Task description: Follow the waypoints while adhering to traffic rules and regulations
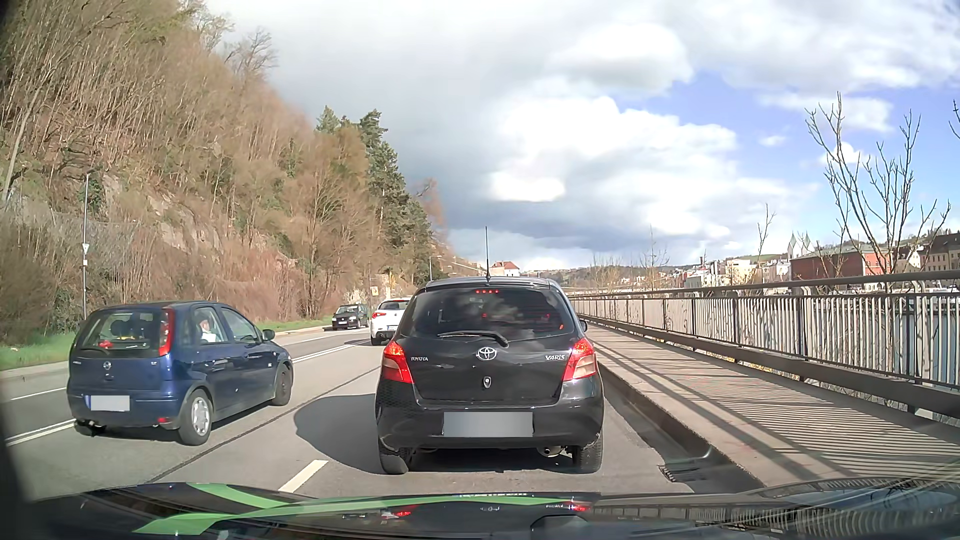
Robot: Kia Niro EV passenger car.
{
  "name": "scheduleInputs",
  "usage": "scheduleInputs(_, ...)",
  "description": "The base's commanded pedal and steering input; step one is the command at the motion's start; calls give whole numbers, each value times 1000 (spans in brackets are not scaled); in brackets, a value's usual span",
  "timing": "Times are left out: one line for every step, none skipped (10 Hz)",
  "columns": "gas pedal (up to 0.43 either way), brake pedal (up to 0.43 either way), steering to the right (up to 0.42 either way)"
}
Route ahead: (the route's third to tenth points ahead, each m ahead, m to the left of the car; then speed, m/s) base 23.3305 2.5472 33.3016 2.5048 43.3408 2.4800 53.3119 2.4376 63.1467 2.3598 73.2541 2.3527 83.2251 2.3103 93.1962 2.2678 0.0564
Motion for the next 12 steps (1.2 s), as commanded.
scheduleInputs(0,159,-5)
scheduleInputs(0,152,-6)
scheduleInputs(0,140,-5)
scheduleInputs(0,122,-5)
scheduleInputs(0,128,-6)
scheduleInputs(0,122,-6)
scheduleInputs(0,116,-6)
scheduleInputs(0,116,-6)
scheduleInputs(0,104,-5)
scheduleInputs(0,98,-6)
scheduleInputs(0,104,-7)
scheduleInputs(0,116,-7)
